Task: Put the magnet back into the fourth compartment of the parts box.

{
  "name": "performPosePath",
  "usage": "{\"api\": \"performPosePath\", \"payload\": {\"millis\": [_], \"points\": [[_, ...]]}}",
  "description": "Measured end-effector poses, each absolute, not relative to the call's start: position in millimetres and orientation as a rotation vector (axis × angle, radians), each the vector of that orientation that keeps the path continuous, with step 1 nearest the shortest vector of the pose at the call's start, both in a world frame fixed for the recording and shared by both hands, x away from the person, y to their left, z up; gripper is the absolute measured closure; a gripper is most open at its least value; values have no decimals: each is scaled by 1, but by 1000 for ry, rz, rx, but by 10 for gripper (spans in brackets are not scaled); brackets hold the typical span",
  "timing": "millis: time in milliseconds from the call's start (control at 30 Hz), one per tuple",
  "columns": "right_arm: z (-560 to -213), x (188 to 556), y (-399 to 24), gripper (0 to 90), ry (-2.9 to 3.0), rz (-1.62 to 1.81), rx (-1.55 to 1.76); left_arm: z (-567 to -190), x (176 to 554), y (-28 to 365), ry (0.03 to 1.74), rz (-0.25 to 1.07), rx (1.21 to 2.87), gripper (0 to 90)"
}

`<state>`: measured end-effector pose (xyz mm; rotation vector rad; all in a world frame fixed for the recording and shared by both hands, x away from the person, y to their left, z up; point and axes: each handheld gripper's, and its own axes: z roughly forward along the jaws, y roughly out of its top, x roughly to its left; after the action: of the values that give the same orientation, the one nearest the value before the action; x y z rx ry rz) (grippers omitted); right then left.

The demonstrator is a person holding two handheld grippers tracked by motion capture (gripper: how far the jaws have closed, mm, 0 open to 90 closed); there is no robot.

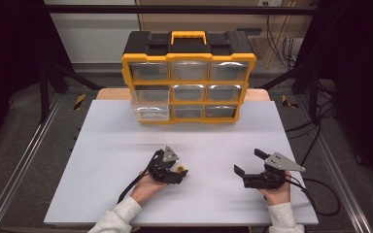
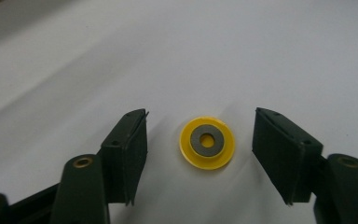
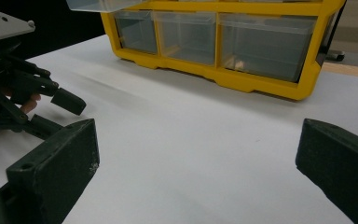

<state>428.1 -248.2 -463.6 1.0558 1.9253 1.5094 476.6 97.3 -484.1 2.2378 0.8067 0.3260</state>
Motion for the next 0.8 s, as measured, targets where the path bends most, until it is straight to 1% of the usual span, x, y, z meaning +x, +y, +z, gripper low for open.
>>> {"api": "performPosePath", "payload": {"millis": [167,333,533,733,800], "points": [[-463,428,-249,0,1922,1511,1058,-486,476,96,803,329,2251,456],[-463,428,-249,0,1919,1513,1058,-485,475,95,809,330,2251,517],[-463,428,-249,0,1922,1510,1063,-485,474,94,825,345,2256,554],[-463,428,-249,0,1922,1508,1064,-485,475,94,846,340,2252,612],[-463,428,-249,0,1923,1510,1065,-485,475,94,846,341,2253,616]]}}
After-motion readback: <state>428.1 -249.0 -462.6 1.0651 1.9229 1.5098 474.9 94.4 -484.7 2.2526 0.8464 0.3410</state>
